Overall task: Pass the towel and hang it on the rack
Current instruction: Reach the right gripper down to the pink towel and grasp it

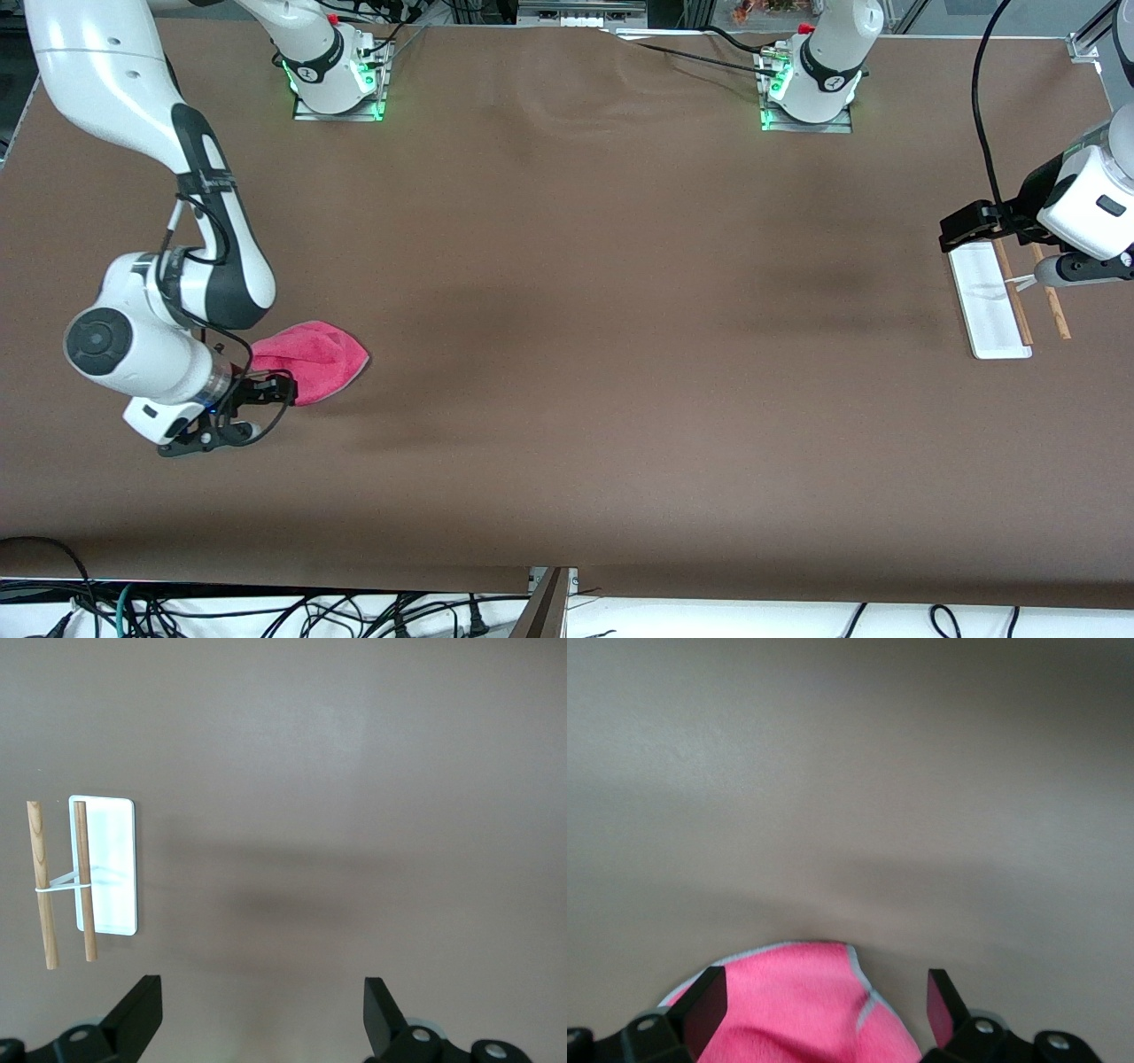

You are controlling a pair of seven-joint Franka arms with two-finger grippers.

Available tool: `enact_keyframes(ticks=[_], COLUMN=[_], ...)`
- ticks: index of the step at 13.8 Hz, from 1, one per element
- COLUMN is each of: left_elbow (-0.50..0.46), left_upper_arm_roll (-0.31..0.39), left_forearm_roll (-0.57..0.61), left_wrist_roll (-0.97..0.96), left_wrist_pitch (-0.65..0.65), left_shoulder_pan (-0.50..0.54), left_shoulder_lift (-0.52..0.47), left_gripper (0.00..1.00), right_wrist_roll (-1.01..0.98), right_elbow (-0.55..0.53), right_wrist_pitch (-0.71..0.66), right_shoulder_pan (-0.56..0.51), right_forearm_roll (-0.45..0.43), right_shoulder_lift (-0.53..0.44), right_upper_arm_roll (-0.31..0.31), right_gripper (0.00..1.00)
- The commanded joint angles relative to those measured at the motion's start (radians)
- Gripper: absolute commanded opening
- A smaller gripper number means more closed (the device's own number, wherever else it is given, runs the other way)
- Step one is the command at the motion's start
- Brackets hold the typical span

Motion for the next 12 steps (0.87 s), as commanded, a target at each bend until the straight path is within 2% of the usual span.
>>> enact_keyframes(ticks=[1,8,9,11,12], left_elbow=[-0.014,-0.012,-0.012,-0.012,-0.012], left_upper_arm_roll=[-0.002,-0.002,-0.002,-0.002,-0.002], left_forearm_roll=[0.02,0.018,0.018,0.018,0.018], left_wrist_roll=[-0.011,-0.011,-0.011,-0.011,-0.011], left_wrist_pitch=[-0.004,-0.004,-0.004,-0.004,-0.004], left_shoulder_pan=[0.001,0.001,0.001,0.001,0.003], left_shoulder_lift=[-0.018,-0.018,-0.018,-0.018,-0.018], left_gripper=[1.0,1.0,1.0,1.0,1.0], right_wrist_roll=[0.008,0.009,0.009,0.009,0.011], right_elbow=[0.009,-0.038,-0.038,-0.039,-0.041], right_wrist_pitch=[0.023,0.022,0.023,0.014,0.014], right_shoulder_pan=[0.005,0.003,0.003,0.003,0.003], right_forearm_roll=[0.004,0.005,0.007,0.007,0.007], right_shoulder_lift=[0.042,0.088,0.094,0.104,0.108], right_upper_arm_roll=[0.004,0.004,0.004,0.004,0.004], right_gripper=[1.0,0.99,0.87,0.41,0.25])
